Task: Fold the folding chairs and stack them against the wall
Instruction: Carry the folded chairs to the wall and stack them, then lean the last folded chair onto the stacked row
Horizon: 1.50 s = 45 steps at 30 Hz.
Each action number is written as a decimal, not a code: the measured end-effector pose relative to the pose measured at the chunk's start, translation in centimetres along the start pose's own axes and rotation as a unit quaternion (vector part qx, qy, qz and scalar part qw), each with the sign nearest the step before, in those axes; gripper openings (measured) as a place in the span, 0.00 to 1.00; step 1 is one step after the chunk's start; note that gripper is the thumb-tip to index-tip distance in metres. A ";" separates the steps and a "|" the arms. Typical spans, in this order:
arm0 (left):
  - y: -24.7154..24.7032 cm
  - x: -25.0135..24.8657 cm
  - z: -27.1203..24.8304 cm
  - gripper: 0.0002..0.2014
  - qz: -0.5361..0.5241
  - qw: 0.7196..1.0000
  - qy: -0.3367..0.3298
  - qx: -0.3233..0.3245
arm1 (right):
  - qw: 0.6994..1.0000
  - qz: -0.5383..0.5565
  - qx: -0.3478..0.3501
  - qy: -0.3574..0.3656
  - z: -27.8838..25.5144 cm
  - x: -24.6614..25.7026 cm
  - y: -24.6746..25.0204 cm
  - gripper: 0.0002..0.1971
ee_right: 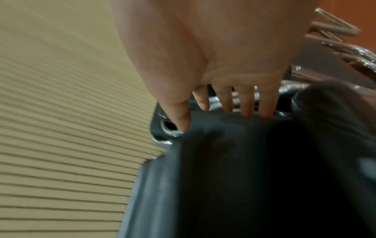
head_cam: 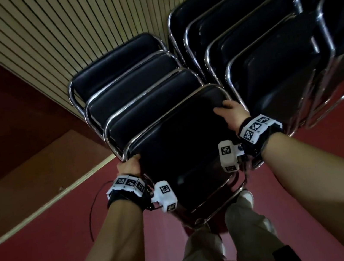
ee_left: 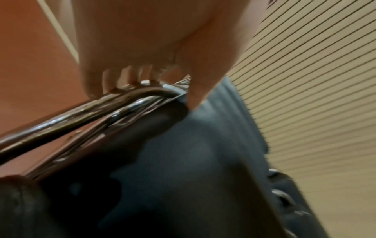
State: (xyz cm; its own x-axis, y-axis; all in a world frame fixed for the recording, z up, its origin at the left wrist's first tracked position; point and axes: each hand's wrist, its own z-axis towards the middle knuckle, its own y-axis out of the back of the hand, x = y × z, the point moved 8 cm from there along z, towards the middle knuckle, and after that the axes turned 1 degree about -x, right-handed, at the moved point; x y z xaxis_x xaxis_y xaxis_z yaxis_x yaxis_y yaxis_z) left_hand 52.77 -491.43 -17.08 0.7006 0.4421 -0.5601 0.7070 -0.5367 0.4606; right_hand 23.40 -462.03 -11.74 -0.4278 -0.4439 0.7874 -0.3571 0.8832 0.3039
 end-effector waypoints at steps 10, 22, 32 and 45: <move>-3.5 -13.1 -15.4 0.23 -0.086 0.977 -0.182 0.077 | 0.988 0.136 -0.061 0.038 -8.9 4.1 12.1 0.23; -28.9 -13.6 -42.3 0.12 0.015 0.892 -0.316 0.322 | 0.908 0.306 -0.281 0.065 -23.7 -8.2 43.5 0.09; -52.9 3.0 -75.3 0.10 0.126 0.785 -0.338 0.503 | 0.805 0.370 -0.463 0.021 -40.5 -28.0 72.9 0.20; -72.5 20.3 -101.6 0.20 0.243 0.672 -0.356 0.602 | 0.654 0.456 -0.602 -0.038 -52.7 -47.2 92.1 0.18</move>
State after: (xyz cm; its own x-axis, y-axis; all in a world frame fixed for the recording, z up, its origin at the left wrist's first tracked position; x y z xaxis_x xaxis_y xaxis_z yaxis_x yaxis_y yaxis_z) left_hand 25.64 -370.55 8.10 0.2926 -0.2218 -0.9302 -0.4799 -0.8754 0.0578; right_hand 54.43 -351.72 7.35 -0.0634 0.3855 0.9205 0.9691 0.2443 -0.0356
